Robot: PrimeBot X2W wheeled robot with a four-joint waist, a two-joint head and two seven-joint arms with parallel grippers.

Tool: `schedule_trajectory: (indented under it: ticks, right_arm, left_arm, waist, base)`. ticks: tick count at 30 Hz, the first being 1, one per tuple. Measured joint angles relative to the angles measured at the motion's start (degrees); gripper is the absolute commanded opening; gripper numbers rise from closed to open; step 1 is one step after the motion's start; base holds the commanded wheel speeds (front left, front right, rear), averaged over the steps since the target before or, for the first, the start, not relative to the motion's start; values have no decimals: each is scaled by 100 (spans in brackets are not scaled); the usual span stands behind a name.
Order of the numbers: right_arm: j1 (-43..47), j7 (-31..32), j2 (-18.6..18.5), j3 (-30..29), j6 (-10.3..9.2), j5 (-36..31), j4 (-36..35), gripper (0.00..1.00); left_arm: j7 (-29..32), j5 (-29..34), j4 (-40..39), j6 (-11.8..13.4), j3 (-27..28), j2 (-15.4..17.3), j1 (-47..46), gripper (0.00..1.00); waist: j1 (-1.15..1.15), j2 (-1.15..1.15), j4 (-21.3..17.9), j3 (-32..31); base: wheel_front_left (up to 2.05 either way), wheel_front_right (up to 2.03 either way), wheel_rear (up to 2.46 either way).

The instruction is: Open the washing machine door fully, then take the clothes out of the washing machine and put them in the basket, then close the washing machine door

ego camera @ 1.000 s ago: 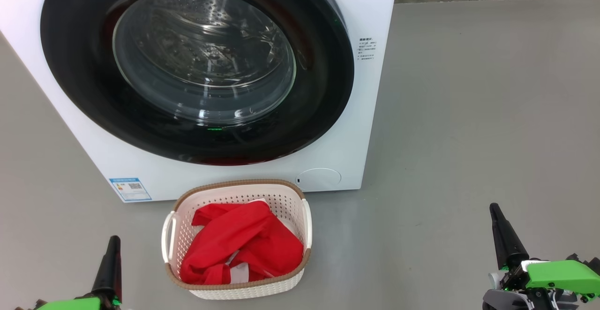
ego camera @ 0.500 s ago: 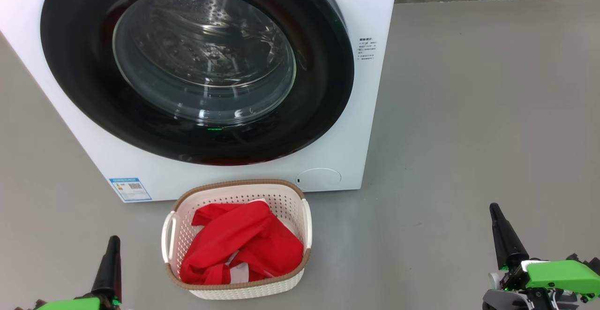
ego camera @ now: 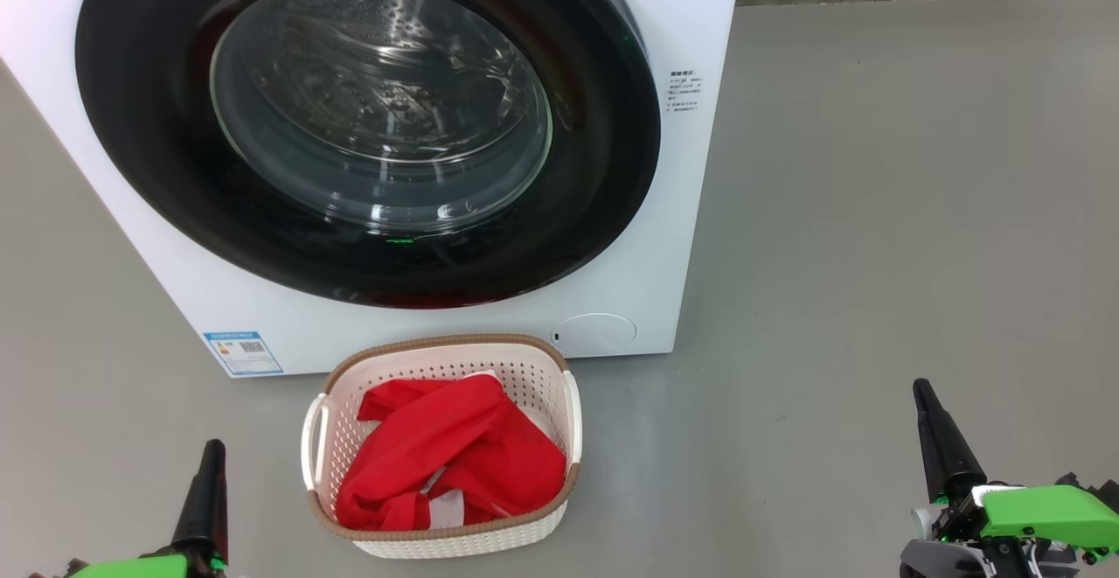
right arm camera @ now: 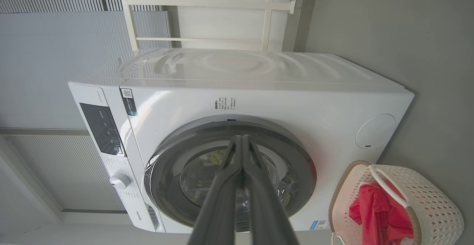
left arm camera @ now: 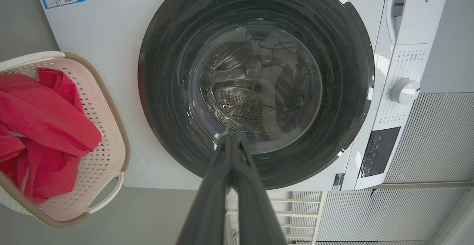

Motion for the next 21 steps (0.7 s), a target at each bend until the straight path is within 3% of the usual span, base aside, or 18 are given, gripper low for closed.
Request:
schedule_trajectory:
  ticks: [21]
  right_arm:
    - [0, 0, 2, -1, 0, 0, 0, 0]
  left_arm:
    - [25, 1, 0, 0, 15, -19, 0, 0]
  waist:
    - [0, 0, 0, 0]
  base:
    - [0, 0, 0]
